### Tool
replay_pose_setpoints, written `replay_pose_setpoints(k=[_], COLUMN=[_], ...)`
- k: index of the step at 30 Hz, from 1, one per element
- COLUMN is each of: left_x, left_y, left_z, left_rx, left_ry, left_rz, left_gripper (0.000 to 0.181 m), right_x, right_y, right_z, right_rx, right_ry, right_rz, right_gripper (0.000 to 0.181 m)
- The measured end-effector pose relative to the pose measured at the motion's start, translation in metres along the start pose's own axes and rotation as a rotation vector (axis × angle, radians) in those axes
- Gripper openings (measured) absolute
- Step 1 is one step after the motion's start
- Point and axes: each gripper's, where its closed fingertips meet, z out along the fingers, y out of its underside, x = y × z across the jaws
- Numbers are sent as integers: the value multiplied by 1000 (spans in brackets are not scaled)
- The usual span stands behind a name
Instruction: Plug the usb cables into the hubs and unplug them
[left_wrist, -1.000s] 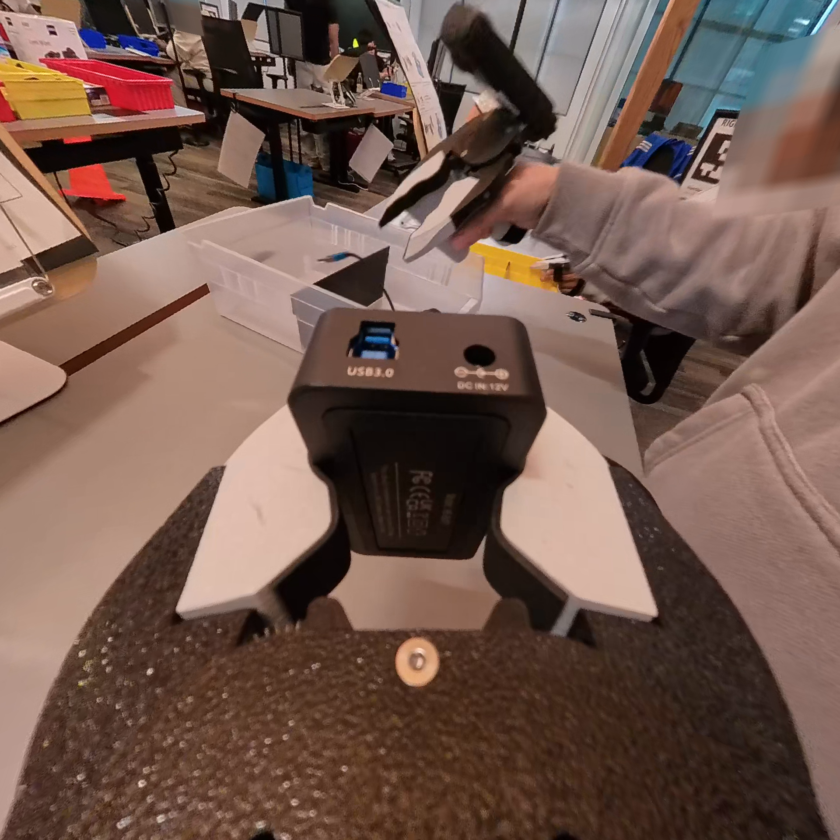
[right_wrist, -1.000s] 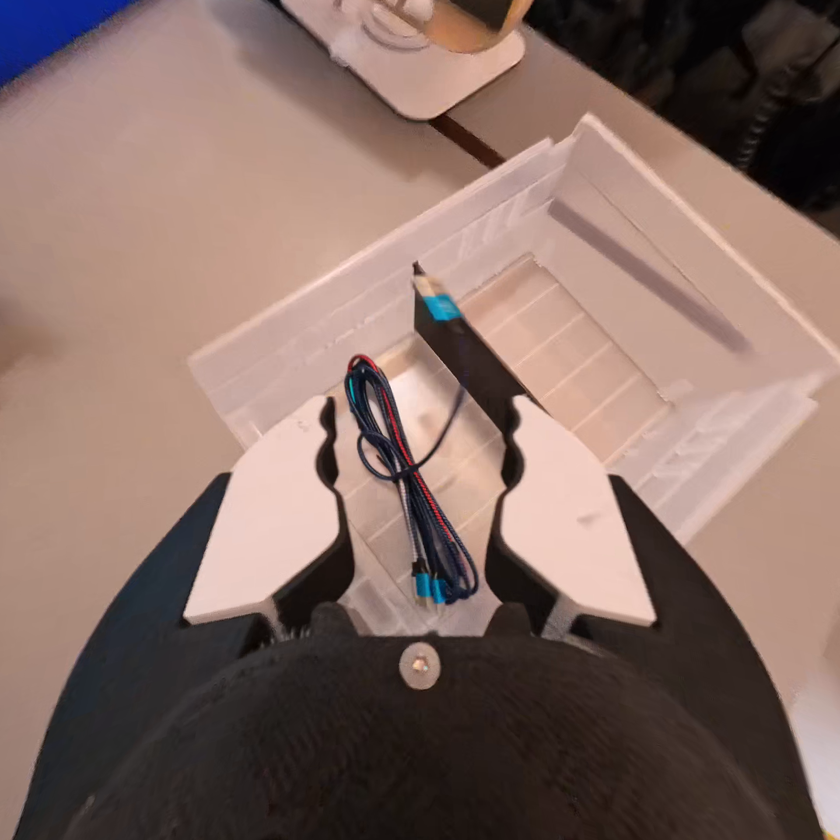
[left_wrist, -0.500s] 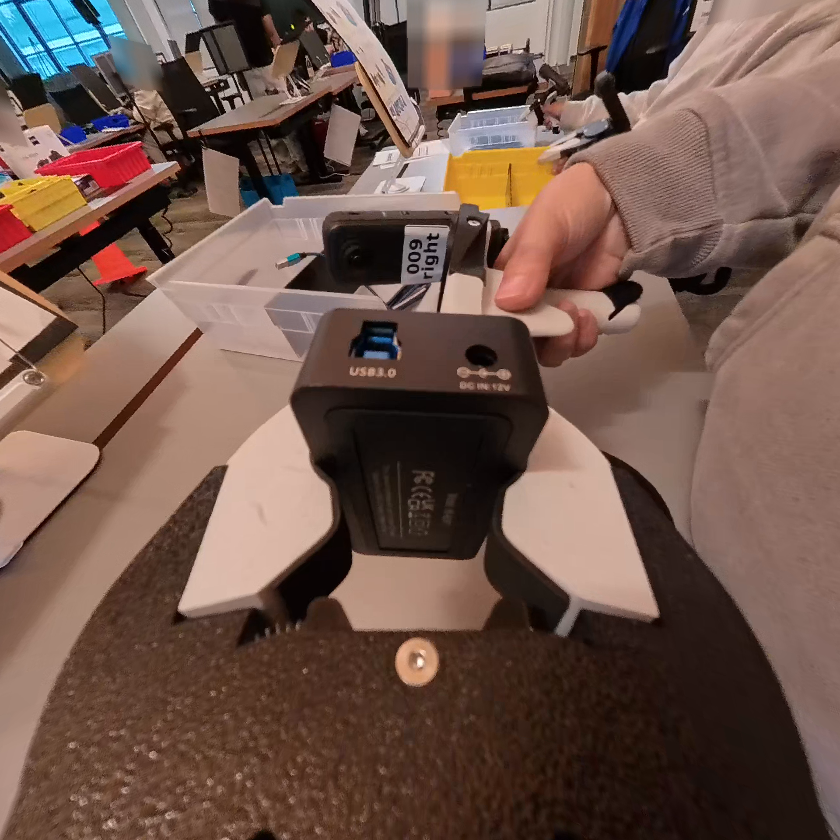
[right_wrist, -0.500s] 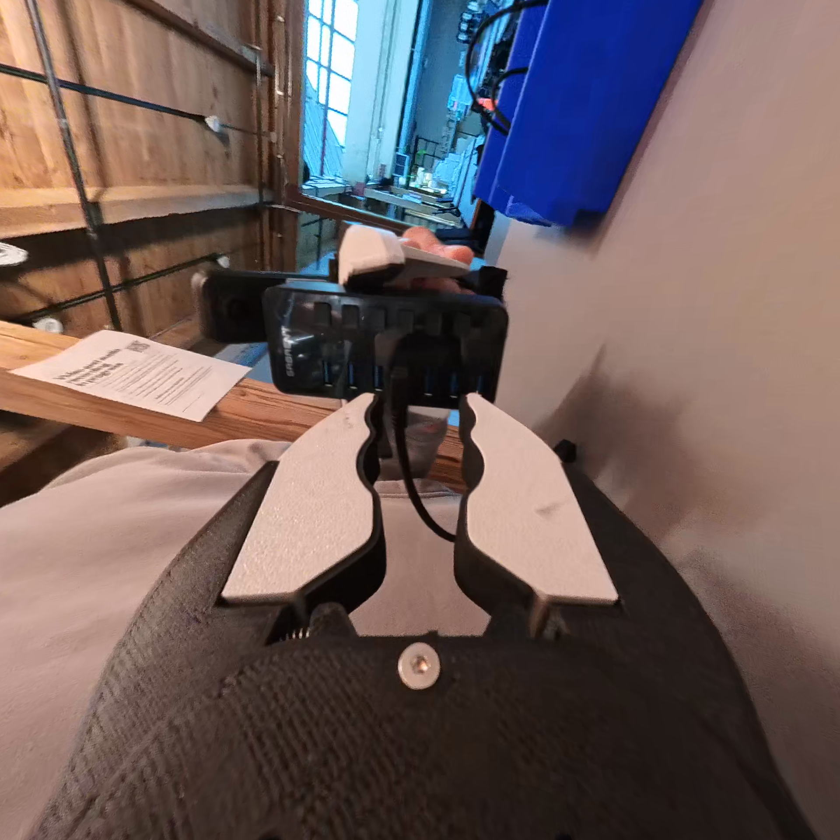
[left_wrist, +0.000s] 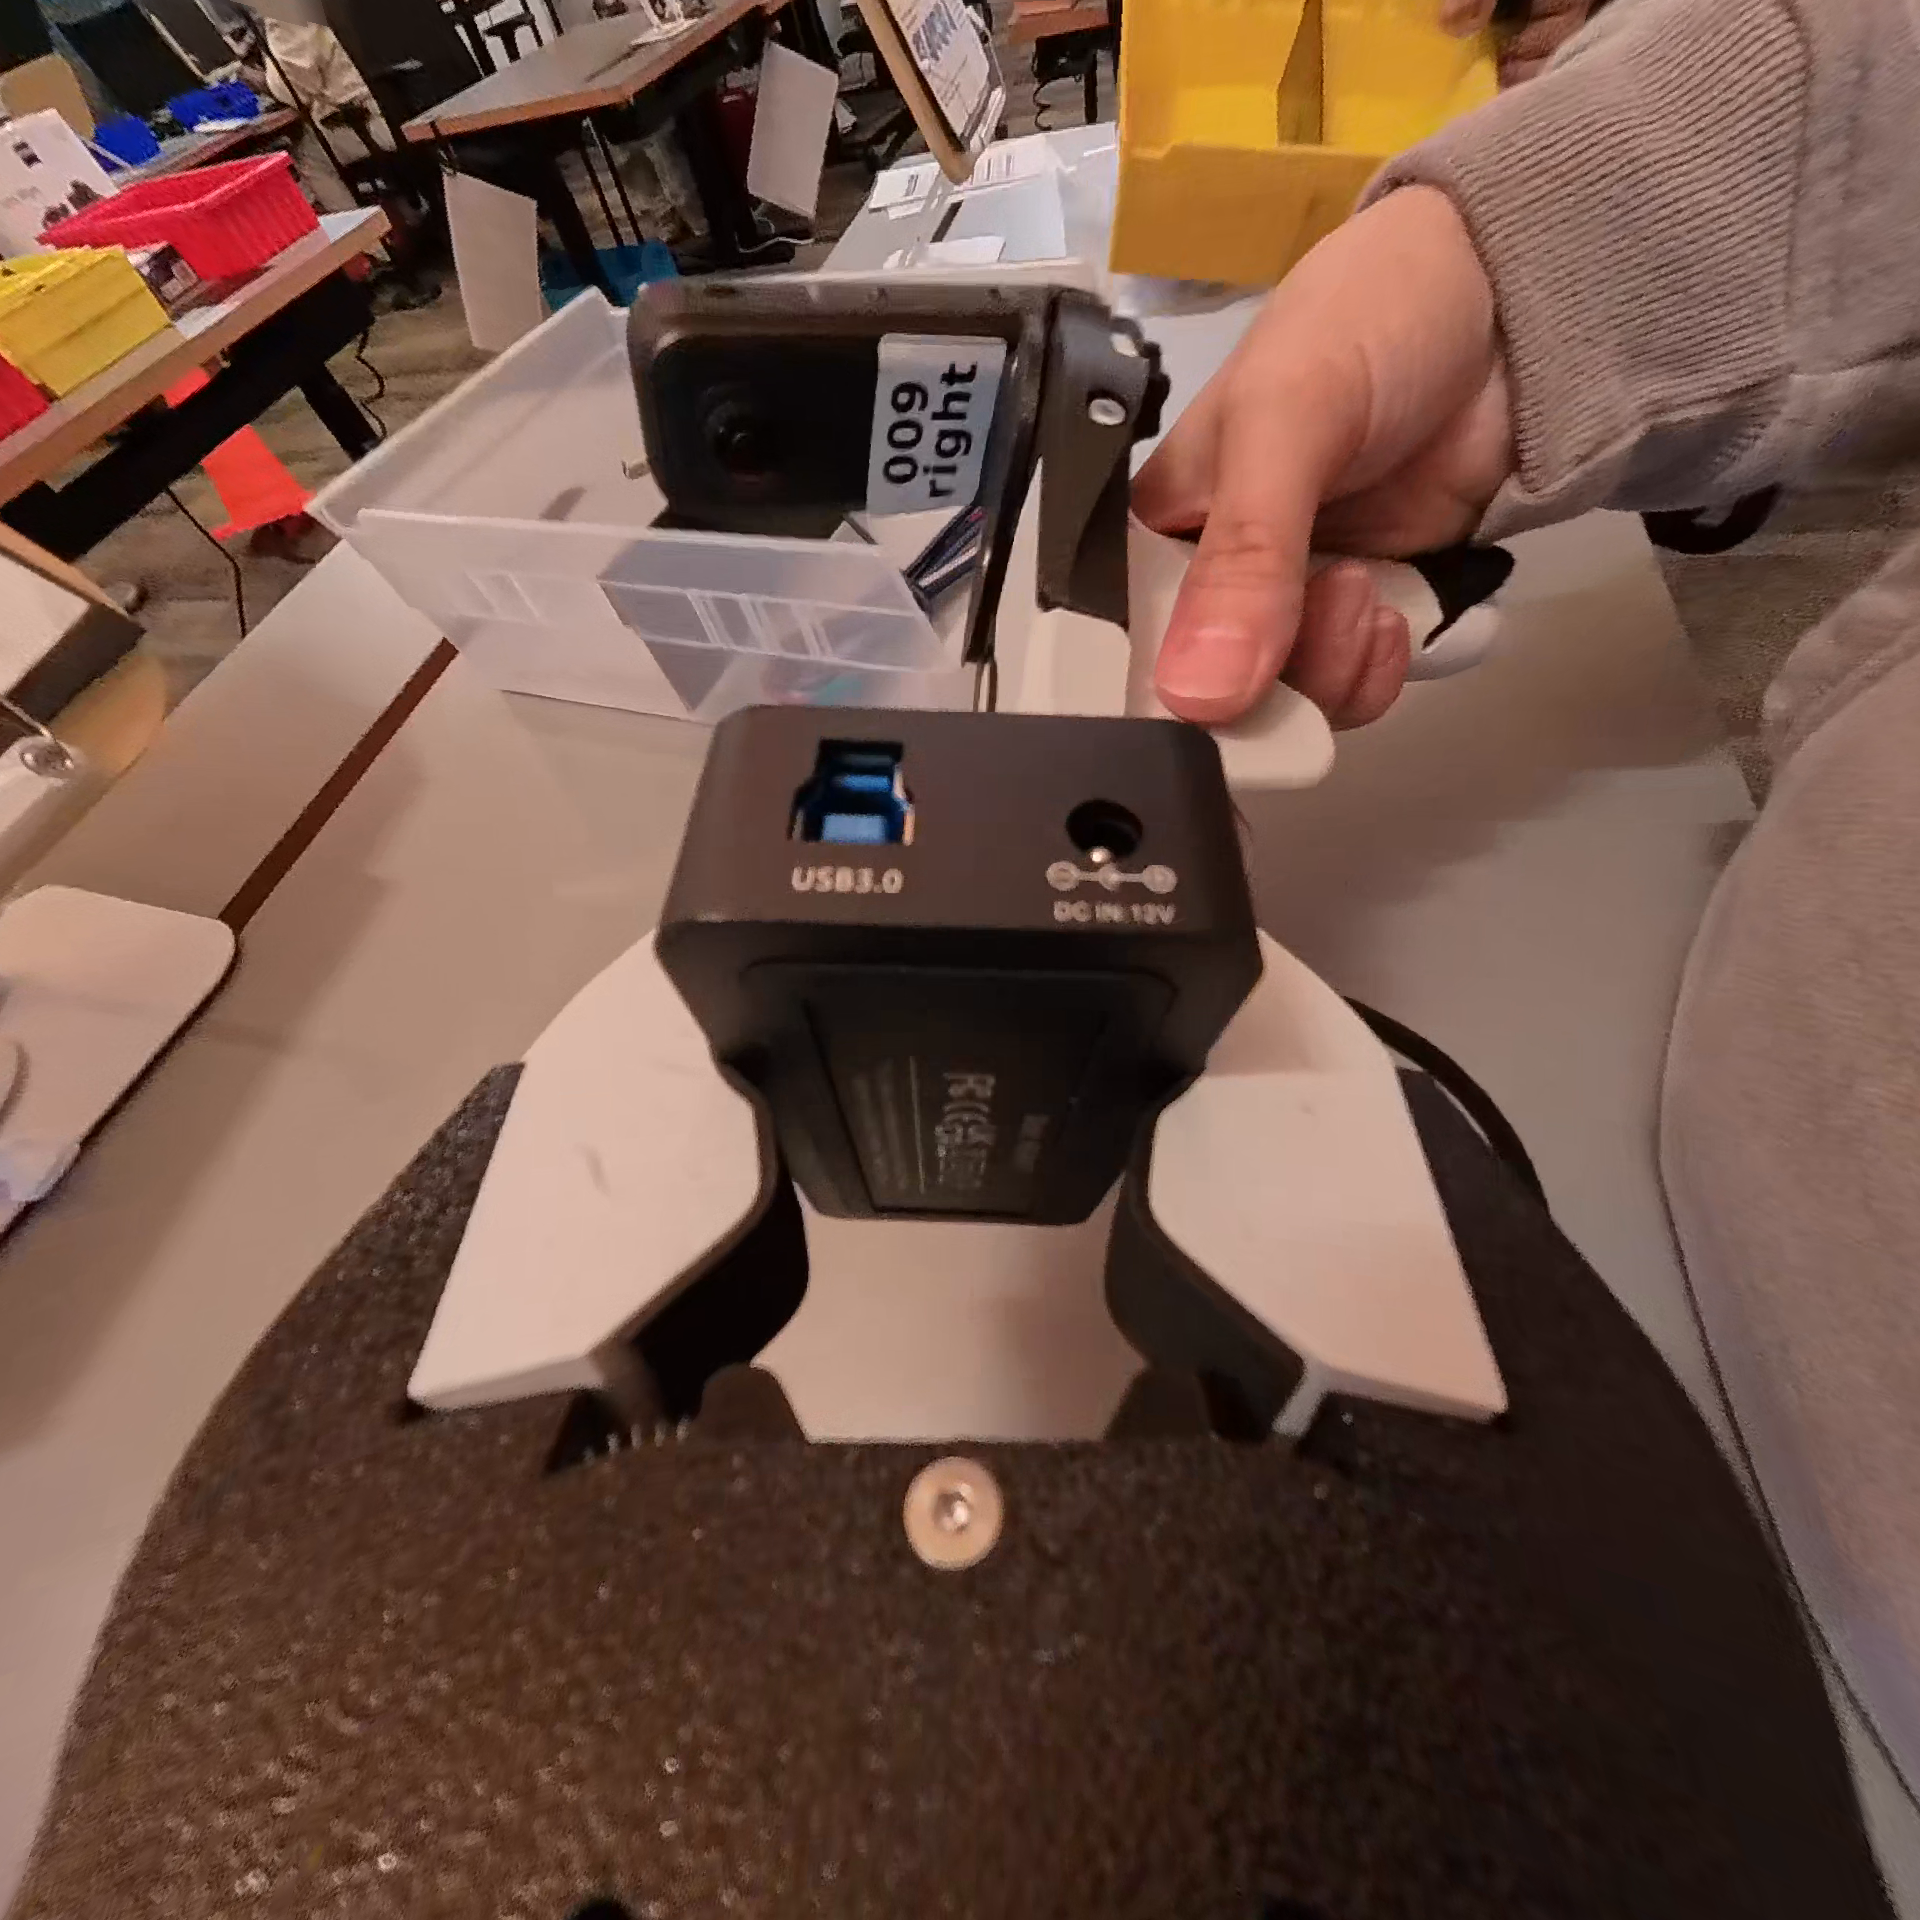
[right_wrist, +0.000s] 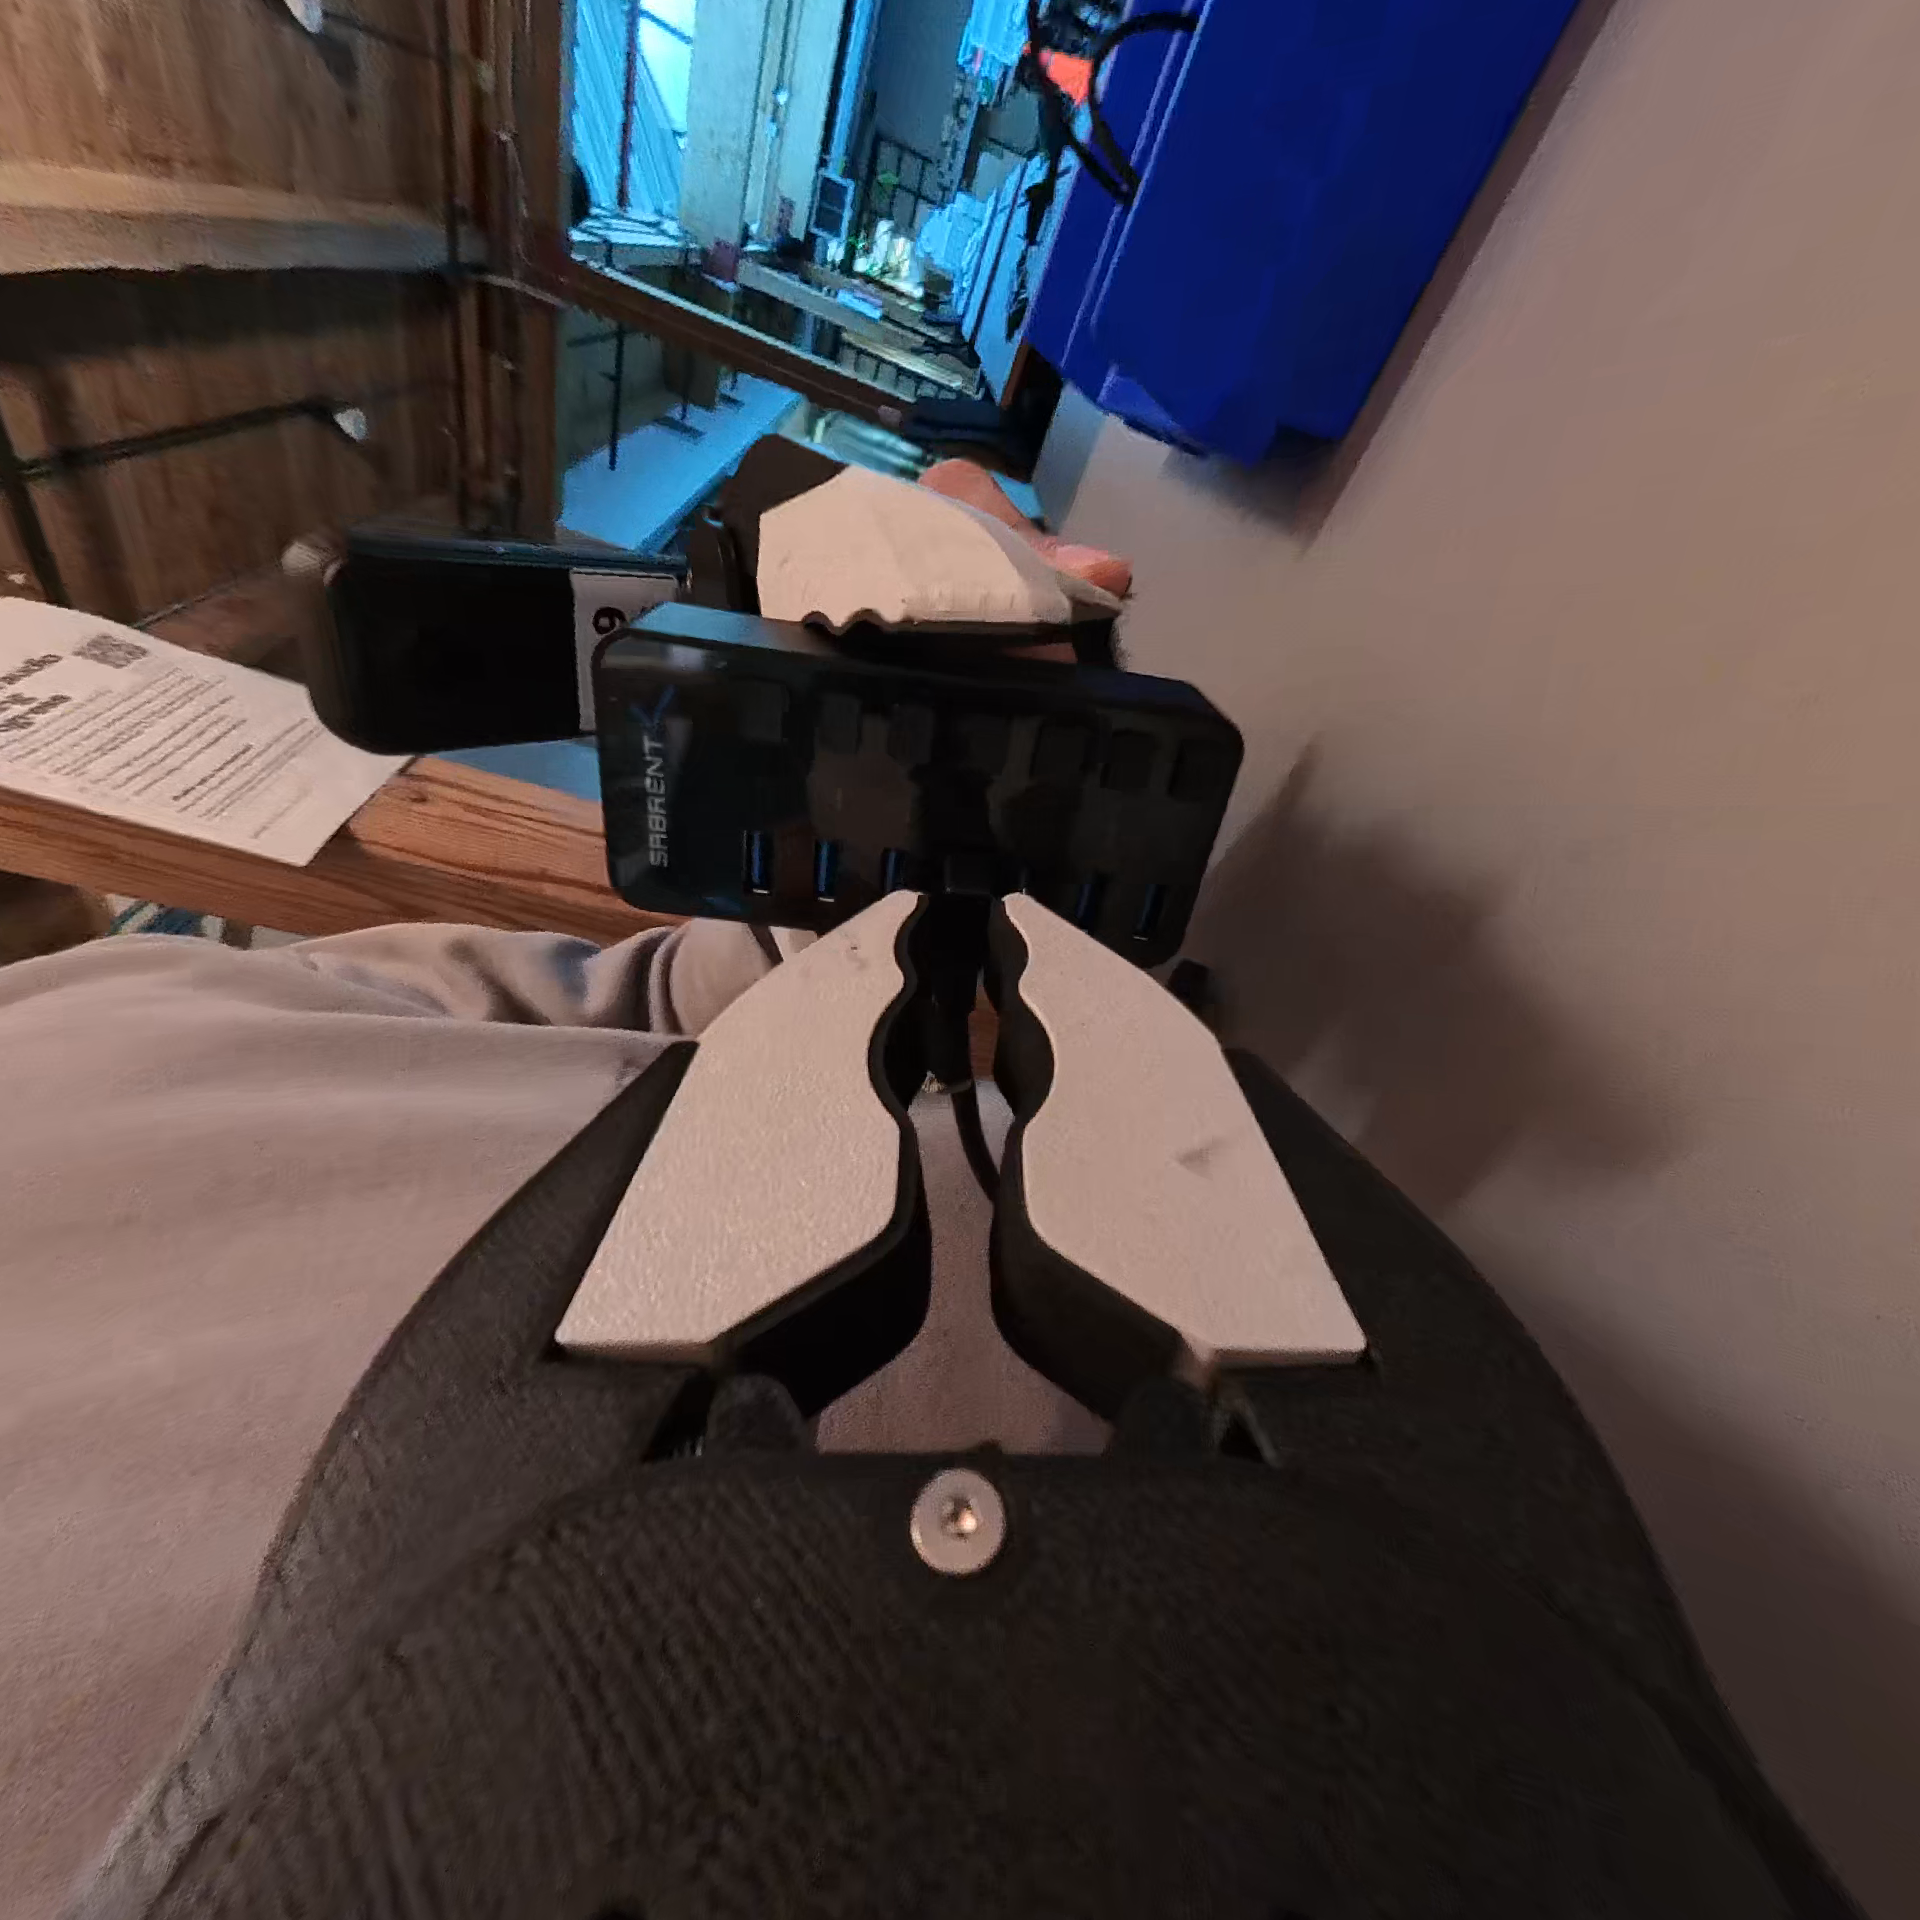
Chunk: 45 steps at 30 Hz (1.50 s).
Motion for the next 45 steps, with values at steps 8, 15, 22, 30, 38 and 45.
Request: replay_pose_setpoints(k=[8,15,22,30,38,45], left_x=[5,-4,-19,-24,-19,-13], left_y=[-24,-12,-32,-27,-8,-15], left_z=[-3,-7,-23,-21,-11,-11], left_rx=[194,156,303,247,148,134], left_ry=[4,-64,-230,-266,-206,-183], left_rz=[-22,-82,-99,-94,-193,-113], left_gripper=[71,73,65,60,60,60], right_x=[-17,-36,-35,-31,-16,-23], right_y=[-1,-14,-27,-30,-24,-17], right_z=[-11,-17,-17,-17,-20,-23], right_rx=[0,90,182,261,256,123], right_ry=[-76,-208,-197,-211,-121,-73], right_rz=[0,67,105,165,163,92], right_gripper=[9,9,8,8,9,9])
